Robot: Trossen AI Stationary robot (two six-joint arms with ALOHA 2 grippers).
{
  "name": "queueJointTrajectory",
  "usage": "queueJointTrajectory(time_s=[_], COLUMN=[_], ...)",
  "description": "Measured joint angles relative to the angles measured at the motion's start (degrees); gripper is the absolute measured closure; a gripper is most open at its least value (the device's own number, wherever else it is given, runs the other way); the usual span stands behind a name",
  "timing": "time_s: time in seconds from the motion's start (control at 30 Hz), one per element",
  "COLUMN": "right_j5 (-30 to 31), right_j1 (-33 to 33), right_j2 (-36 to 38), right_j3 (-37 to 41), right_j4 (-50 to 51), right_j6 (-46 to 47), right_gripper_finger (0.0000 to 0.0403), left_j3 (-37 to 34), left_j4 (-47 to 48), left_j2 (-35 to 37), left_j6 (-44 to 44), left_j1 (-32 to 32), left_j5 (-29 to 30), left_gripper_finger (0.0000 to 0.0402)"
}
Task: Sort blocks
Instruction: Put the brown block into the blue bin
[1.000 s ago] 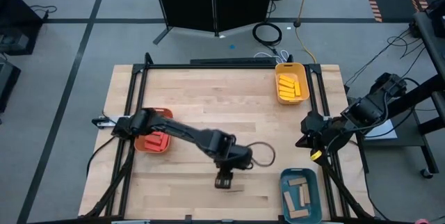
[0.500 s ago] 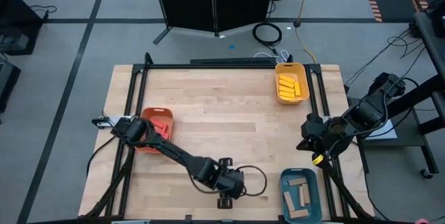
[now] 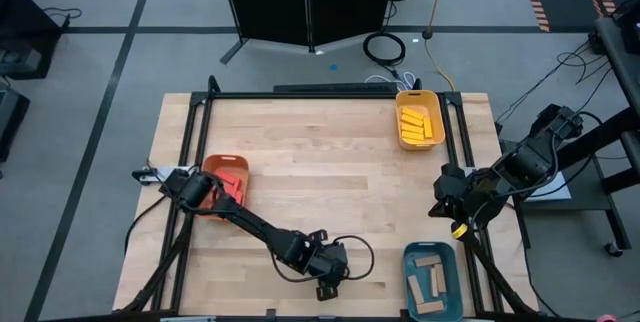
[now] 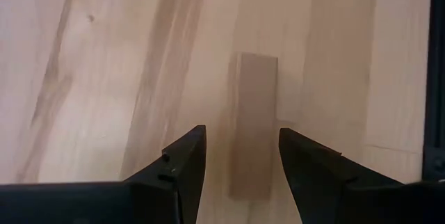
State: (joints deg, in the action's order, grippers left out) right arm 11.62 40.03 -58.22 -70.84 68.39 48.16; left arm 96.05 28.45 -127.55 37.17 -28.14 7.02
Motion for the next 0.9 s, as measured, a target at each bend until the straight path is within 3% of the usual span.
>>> queueJointTrajectory(time_s=[0.33, 0.5, 0.6, 0.8, 0.9], right_j5=[0.02, 0.04, 0.17, 0.27, 0.28], right_j1=[0.0, 0.0, 0.0, 0.0, 0.0], right_j2=[0.04, 0.04, 0.04, 0.04, 0.04], right_j3=[0.01, 0.01, 0.01, 0.01, -0.01], right_j4=[0.95, 1.54, 2.25, 2.83, 2.83], right_j6=[-0.81, -1.09, -1.09, -1.09, -1.09], right_gripper_finger=[0.0403, 0.0403, 0.0403, 0.0403, 0.0403], left_j3=[0.1, 0.17, 0.15, 0.15, 0.39], left_j4=[-1.47, -0.53, -0.37, 0.24, 0.52], left_j2=[-2.79, -3.43, -3.58, -3.56, -3.49], left_j6=[-1.93, -2.12, -3.34, -3.54, -5.44], left_j1=[-1.58, -3.19, -3.83, -3.7, -3.12], left_j5=[1.74, 6.38, 9.42, 9.47, 8.64], left_gripper_finger=[0.0223, 0.0227, 0.0244, 0.0313, 0.0322])
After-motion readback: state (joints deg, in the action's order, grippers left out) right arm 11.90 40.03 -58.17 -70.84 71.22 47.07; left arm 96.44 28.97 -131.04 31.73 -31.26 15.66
